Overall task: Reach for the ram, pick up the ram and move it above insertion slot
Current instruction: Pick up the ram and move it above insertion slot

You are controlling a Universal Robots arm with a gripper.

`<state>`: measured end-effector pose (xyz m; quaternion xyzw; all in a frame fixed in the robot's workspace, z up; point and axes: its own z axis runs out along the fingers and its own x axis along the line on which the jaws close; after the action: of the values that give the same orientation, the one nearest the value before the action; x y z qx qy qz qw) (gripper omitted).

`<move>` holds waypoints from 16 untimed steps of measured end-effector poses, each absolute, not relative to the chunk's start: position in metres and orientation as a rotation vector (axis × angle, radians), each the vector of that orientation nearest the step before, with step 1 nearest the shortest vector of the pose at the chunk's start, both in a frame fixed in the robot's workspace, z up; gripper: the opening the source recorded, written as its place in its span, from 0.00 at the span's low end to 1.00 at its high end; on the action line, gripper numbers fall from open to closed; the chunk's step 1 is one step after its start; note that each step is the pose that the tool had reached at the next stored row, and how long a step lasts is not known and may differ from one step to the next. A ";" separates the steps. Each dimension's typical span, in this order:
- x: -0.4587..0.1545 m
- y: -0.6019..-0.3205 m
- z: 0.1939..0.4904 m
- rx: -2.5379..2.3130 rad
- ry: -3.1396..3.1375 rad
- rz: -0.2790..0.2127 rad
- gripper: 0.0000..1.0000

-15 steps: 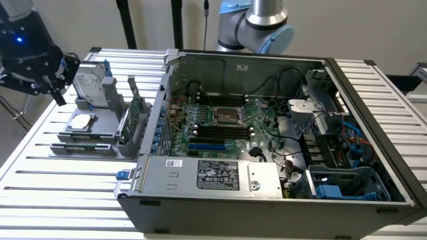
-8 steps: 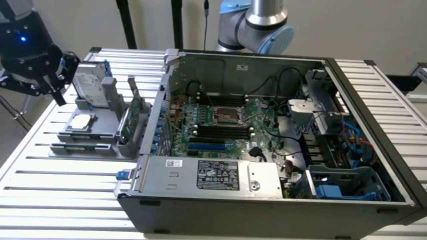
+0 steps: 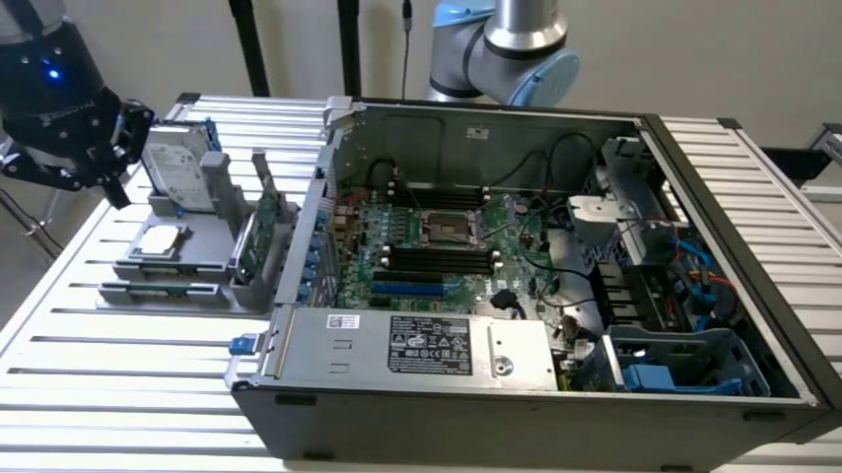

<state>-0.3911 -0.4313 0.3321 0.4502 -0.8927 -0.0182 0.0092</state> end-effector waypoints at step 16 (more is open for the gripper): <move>-0.391 -0.431 0.332 1.794 -2.552 -0.057 0.11</move>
<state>-0.3912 -0.4313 0.3321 0.5748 -0.8180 -0.0181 0.0107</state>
